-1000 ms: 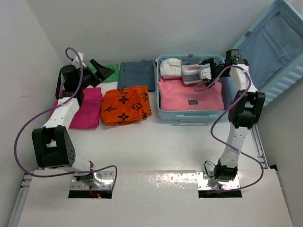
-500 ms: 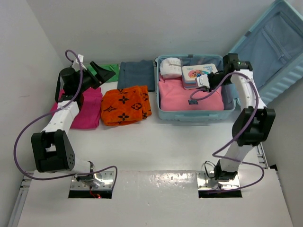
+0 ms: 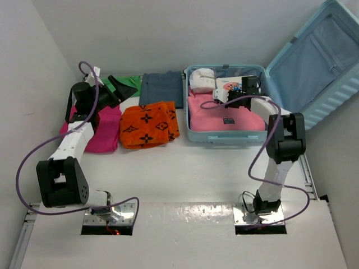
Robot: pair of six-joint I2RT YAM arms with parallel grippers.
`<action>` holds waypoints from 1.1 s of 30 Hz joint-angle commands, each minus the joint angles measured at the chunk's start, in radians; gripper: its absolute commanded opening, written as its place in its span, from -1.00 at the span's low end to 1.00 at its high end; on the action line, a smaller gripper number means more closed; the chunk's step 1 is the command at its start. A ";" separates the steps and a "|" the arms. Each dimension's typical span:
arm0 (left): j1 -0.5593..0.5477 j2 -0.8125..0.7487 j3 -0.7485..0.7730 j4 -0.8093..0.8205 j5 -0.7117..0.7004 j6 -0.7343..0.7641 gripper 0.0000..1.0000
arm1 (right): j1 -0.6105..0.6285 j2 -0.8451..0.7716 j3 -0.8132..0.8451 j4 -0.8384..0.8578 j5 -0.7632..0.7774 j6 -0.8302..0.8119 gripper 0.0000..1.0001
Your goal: Pack the luggage
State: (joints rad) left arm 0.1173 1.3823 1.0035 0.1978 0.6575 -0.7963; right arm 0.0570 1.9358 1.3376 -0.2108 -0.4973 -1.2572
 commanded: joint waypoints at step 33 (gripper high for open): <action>0.001 0.037 -0.066 -0.609 -0.461 0.178 1.00 | 0.477 0.126 0.577 -0.367 0.143 1.832 0.54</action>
State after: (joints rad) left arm 0.1173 1.4010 0.9375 -0.4210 0.3210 -0.5682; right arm 0.4870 2.0171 1.8248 -0.5404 -0.4210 0.4030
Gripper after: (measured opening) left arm 0.997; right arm 0.757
